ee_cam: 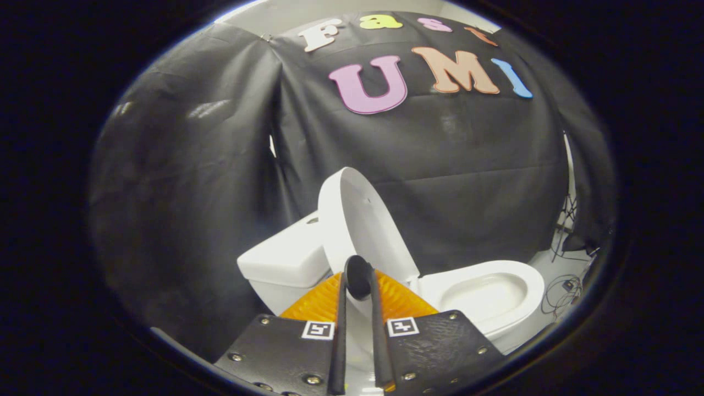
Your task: Open the toilet lid.
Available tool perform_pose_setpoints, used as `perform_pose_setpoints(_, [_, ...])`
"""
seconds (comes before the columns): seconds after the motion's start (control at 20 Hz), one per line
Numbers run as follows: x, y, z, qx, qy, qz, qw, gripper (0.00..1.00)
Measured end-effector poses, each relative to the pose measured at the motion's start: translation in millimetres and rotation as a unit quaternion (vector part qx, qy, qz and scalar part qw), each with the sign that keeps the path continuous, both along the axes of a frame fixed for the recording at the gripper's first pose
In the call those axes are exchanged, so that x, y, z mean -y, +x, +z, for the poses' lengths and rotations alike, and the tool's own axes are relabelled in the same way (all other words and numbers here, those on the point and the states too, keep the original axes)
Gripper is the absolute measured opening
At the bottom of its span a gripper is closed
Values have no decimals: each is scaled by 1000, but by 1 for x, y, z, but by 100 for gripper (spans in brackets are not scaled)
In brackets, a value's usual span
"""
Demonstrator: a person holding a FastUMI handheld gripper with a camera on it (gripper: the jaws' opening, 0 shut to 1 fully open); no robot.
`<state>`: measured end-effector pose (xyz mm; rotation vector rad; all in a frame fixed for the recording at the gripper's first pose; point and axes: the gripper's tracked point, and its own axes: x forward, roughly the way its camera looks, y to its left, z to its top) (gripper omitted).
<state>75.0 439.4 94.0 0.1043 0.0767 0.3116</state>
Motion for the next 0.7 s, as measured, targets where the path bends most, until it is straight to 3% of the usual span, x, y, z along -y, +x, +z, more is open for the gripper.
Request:
perform_pose_setpoints(0.05, [-4,-7,7,8,4,18,1000,22])
perform_pose_setpoints(0.15, [7,-13,22,29,9,18,999,47])
perform_pose_setpoints(0.25, [11,-19,32,40,16,22,999,52])
perform_pose_setpoints(0.6, [54,-25,42,62,9,3,998,94])
perform_pose_setpoints(0.7, [74,-25,47,75,5,-11,997,94])
